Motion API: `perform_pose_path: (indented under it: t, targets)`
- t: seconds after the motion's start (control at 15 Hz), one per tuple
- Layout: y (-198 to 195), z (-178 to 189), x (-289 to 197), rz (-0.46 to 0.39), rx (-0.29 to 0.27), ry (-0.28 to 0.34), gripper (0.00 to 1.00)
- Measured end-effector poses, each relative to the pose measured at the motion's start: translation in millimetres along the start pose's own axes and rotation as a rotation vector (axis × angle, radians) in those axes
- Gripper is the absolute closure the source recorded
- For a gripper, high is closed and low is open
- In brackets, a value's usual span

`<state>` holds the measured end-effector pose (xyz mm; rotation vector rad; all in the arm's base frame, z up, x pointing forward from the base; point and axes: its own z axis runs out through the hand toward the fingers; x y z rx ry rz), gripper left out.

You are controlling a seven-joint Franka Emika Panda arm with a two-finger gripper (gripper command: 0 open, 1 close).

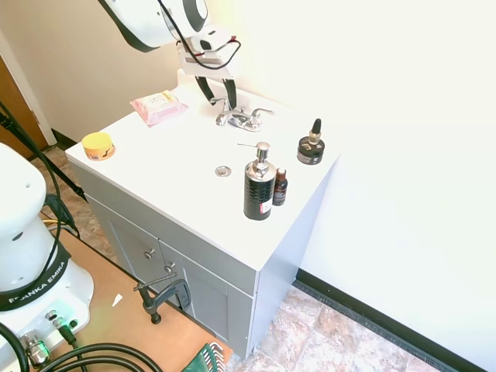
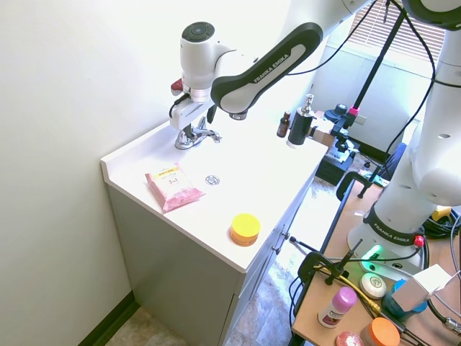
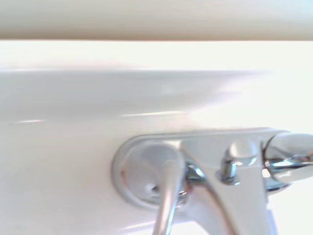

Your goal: Turn on the hot water

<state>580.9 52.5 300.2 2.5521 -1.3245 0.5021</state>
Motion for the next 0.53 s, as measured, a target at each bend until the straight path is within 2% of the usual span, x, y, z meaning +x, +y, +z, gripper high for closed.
perform_pose_path:
  t: [0.13, 0.33, 0.53]
  targets:
    - [2, 1, -1, 0.015, -0.005, 0.003, 0.0]
    - [18, -15, -15, -0.028, 0.028, -0.122, 0.0]
    - [53, -41, -15, -0.025, 0.03, -0.162, 0.0]
